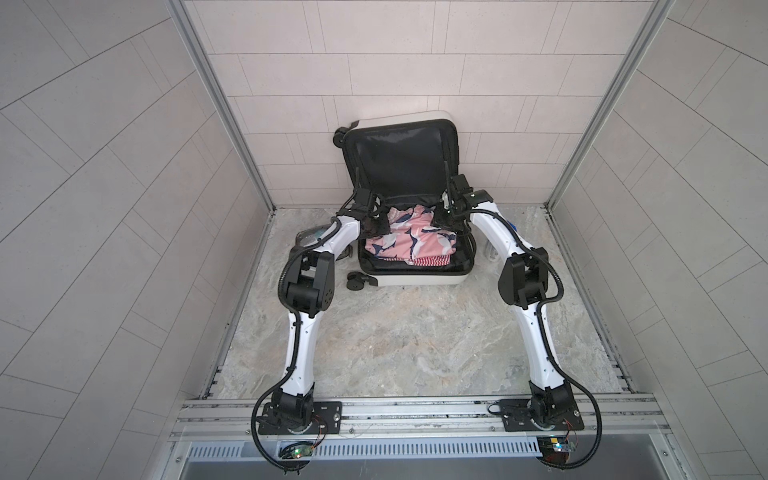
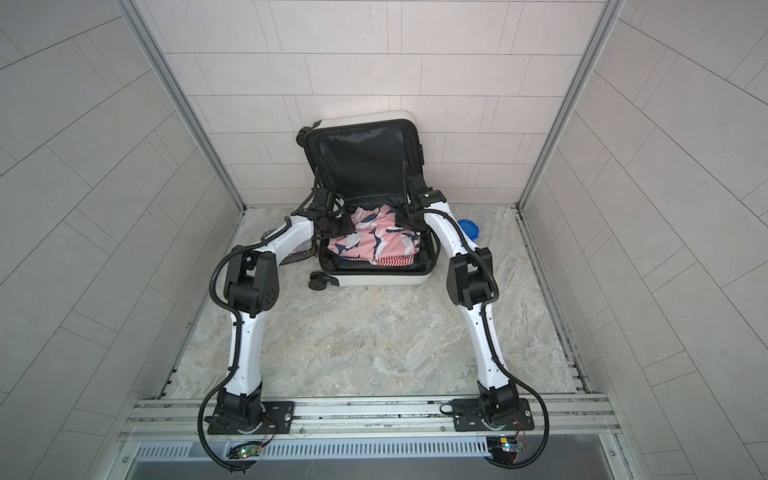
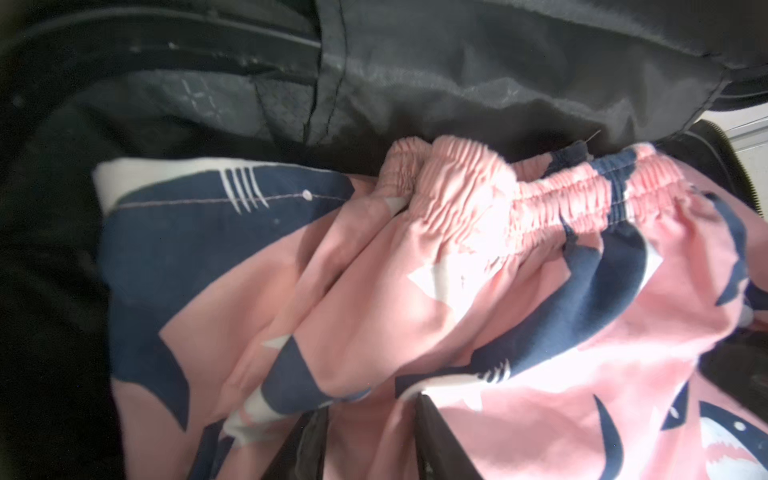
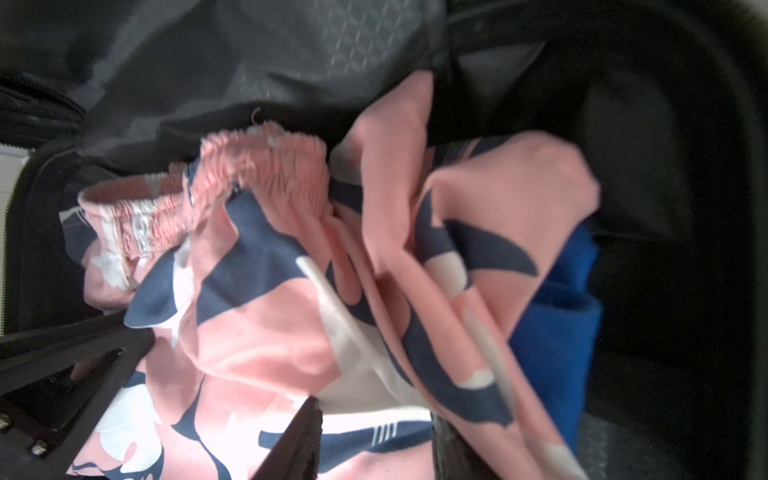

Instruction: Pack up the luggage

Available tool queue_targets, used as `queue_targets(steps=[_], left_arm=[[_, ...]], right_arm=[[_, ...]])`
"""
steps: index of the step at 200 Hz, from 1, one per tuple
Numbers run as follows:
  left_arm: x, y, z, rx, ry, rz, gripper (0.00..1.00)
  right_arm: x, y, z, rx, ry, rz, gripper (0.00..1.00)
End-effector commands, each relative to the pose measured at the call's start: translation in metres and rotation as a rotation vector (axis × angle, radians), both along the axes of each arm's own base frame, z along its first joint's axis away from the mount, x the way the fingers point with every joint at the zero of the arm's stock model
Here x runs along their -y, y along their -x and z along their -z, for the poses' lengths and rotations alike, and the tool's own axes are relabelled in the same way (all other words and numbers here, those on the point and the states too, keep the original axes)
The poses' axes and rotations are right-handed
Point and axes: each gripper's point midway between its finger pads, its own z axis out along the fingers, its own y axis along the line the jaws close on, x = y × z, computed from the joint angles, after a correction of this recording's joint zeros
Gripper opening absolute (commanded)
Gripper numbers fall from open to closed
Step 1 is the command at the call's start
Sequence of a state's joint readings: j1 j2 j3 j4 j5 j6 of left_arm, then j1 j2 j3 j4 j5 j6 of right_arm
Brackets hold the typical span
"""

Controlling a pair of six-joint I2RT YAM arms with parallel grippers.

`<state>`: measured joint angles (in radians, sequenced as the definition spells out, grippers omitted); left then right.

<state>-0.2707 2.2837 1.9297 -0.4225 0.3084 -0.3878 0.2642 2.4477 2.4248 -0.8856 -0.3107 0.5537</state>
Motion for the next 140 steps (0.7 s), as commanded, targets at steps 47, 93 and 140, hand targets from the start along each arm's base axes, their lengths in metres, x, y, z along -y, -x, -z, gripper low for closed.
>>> queue_targets(steps=[47,93,140], left_arm=[[-0.014,0.012,-0.081,0.132,-0.022,-0.009,0.45],[-0.042,0.044,-0.159,0.258,-0.035,-0.032,0.52],[-0.121,0.07,-0.167,0.239,-0.026,-0.216,0.58]], right_arm=[[-0.02,0.015,-0.065,0.115,-0.025,-0.078,0.55],[-0.033,0.042,-0.148,0.27,-0.024,-0.143,0.61],[-0.054,0.096,-0.195,0.354,0.058,-0.276,0.64]])
